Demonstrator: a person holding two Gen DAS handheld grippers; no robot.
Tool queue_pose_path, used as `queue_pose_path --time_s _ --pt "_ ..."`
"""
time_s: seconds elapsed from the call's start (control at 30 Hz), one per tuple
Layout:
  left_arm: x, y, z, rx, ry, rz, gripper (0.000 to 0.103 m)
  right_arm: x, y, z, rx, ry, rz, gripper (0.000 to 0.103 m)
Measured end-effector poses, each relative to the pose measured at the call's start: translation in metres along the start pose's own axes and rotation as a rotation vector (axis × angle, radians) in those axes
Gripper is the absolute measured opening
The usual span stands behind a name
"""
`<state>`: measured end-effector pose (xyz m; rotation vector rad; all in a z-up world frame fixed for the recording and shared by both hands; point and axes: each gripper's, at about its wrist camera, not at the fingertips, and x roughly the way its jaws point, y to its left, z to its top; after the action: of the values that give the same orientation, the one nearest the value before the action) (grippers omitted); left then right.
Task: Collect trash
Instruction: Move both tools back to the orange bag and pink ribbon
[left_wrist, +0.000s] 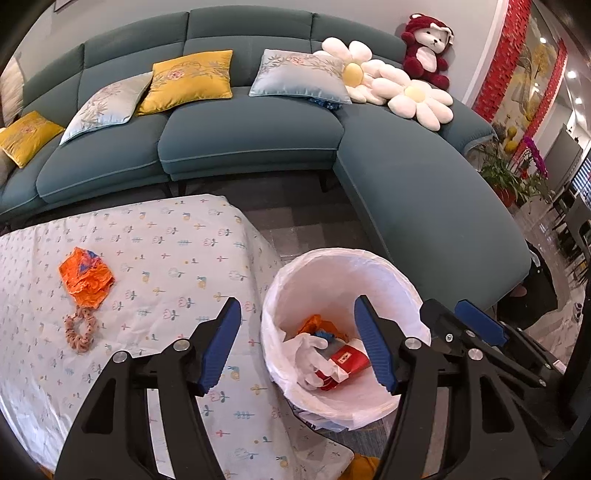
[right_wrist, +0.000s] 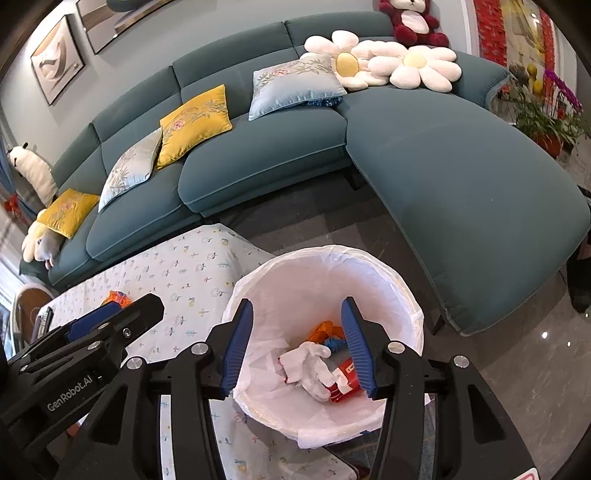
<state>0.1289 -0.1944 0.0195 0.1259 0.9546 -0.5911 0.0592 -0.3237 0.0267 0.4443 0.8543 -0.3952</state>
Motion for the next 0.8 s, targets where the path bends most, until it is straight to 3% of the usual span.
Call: queue_pose_path --time_s 0.5,0.8 --pt "-0.022 0.068 -0.017 -0.101 -0.019 0.043 0.061 -0.012 0.052 -0.008 -0.092 0.004 -0.011 0.054" --pt "-0.033 0.13 -0.03 -0.172 -0.024 0.111 0.065 -0.005 0.1 -0.017 -0.154 0.028 0.008 0.055"
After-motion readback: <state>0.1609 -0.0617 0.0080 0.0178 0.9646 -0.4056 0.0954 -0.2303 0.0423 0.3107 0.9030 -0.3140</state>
